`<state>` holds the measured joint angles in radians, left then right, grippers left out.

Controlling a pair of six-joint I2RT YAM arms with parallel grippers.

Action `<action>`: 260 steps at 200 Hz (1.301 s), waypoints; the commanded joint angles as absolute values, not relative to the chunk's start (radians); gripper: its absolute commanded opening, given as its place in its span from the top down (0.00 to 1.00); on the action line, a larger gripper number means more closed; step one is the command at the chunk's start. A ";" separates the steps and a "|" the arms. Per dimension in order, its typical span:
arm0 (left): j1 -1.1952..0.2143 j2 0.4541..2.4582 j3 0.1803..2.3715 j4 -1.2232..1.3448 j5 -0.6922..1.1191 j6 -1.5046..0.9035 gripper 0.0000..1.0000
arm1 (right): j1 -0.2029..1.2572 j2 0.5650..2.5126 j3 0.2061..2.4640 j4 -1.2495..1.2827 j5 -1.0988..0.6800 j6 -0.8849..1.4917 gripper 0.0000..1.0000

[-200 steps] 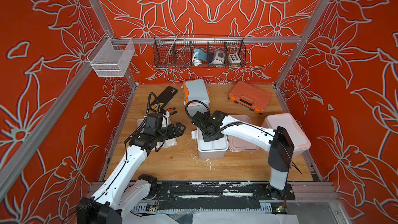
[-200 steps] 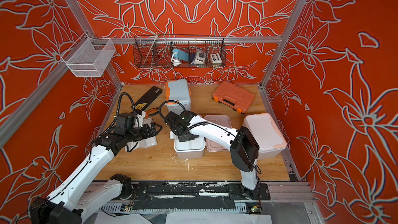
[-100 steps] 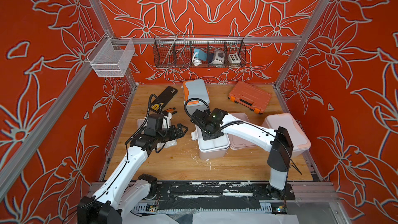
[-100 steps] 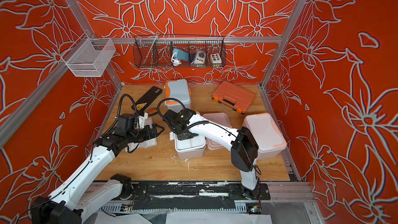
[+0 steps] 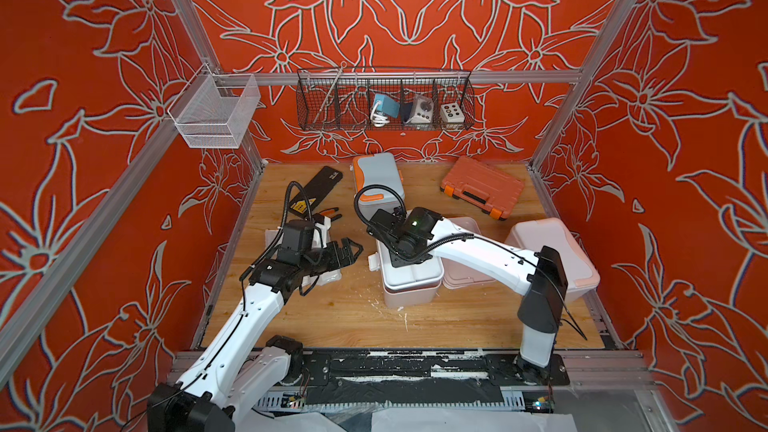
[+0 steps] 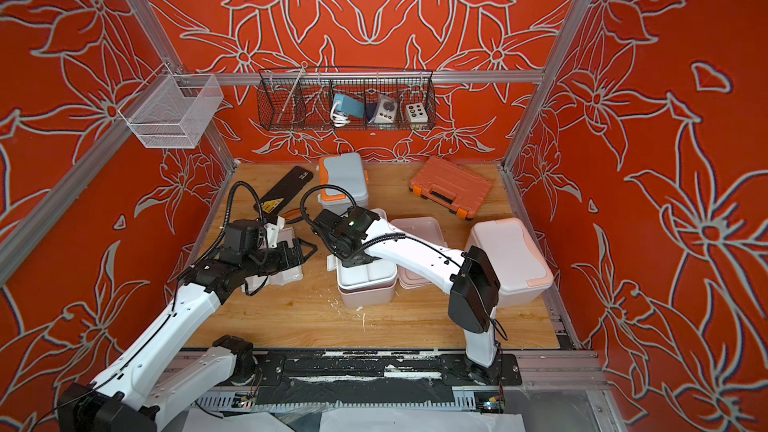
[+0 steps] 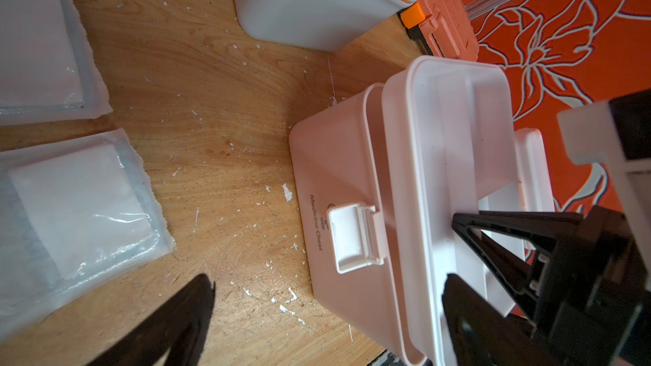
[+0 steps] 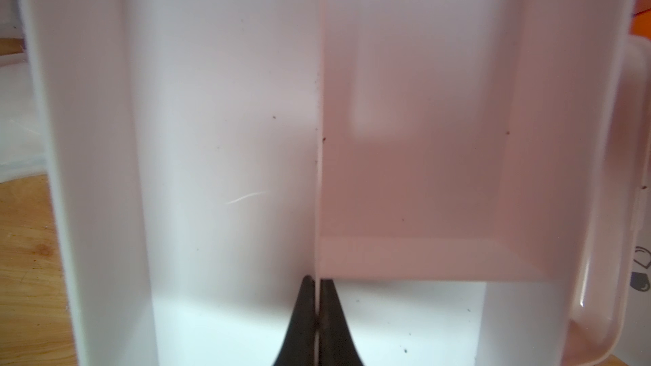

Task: Open first aid kits and take out gauze
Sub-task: Pick up the compartment layer from the first aid kit, then place the compartment layer in the first aid kit.

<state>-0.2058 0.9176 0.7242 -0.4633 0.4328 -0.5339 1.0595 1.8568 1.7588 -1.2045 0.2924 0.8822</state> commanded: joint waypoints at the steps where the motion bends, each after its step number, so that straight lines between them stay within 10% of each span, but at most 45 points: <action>1: -0.213 0.900 0.733 -0.471 0.437 -0.538 0.02 | 1.066 1.784 1.777 -1.220 0.351 0.893 1.00; 172: -0.215 0.737 0.946 -0.552 0.456 -0.580 0.02 | 0.809 0.967 1.485 -0.895 0.167 0.491 1.00; 260: -0.213 0.735 0.958 -0.545 0.432 -0.571 0.02 | 0.731 0.959 1.446 -0.925 0.081 0.480 1.00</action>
<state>-0.2100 0.7326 0.9463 -0.5453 0.4343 -0.5766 0.7410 0.9340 1.4597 -0.9394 0.1257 0.4854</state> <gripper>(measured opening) 0.976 0.057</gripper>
